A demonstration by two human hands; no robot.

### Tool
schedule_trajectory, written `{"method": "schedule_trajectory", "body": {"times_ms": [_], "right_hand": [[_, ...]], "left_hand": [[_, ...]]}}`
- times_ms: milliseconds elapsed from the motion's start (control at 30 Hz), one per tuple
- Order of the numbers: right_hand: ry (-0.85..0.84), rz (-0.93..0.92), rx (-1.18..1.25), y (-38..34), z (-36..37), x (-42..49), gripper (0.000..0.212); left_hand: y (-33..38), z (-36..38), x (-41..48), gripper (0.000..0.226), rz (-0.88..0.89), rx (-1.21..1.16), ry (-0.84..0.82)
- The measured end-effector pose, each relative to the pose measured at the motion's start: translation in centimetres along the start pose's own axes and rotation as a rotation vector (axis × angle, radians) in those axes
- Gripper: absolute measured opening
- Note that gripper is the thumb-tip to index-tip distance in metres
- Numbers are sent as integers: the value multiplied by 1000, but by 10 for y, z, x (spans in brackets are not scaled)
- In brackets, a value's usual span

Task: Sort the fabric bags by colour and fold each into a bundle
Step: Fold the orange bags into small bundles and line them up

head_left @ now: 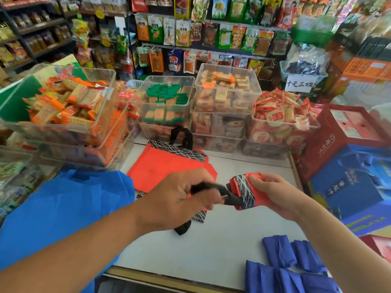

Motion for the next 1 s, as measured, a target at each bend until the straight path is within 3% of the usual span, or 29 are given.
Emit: {"method": "schedule_trajectory", "body": {"times_ms": [67,167,300,400,467,567,633,733,833,900,967,1000], "right_hand": [[-35,-19,75,2,8,-2,35],[-26,-96,151,3,15,-10,35],[22,-292,59,0,25,-22,29],[2,-423,-137,-3,33,-29,25],[28,-439,-208,-8,33,-30,22],[113,-368,-116,-9,15,-23,17],[154,-295,-63,-2,-2,-16,36],[173,-195,11,11,-17,-10,45],[141,-124,-10,14,-22,-6,43],[93,-91,-11,9,-24,-4,42],[58,-57,-30,3,-28,1,36],[44,-40,-54,1,-29,4,33]], "left_hand": [[-5,1,4,11,-55,-63,288],[-36,1,5,19,-389,-201,597],[-82,11,-7,15,-868,-526,601],[-93,14,-11,10,-1040,-593,531],[-91,15,-7,8,-1023,-597,522],[-79,11,-1,5,-862,-624,556],[-68,6,-3,19,-752,-712,527],[-54,3,-12,37,-652,-697,295],[-45,2,-18,30,-619,-501,53],[-41,-4,-21,42,-594,-389,-80],[-38,-9,-20,58,-576,-278,-133],[-37,-11,-17,55,-532,-189,-125]]}}
Point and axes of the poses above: each hand's wrist, its own x-axis towards the middle knuckle, its own z-axis out of the palm, y = z × x, the point moved 1 cm from there along x, towards the middle knuckle, and after that the axes turned 7 degrees about z, right-handed, at the moved point
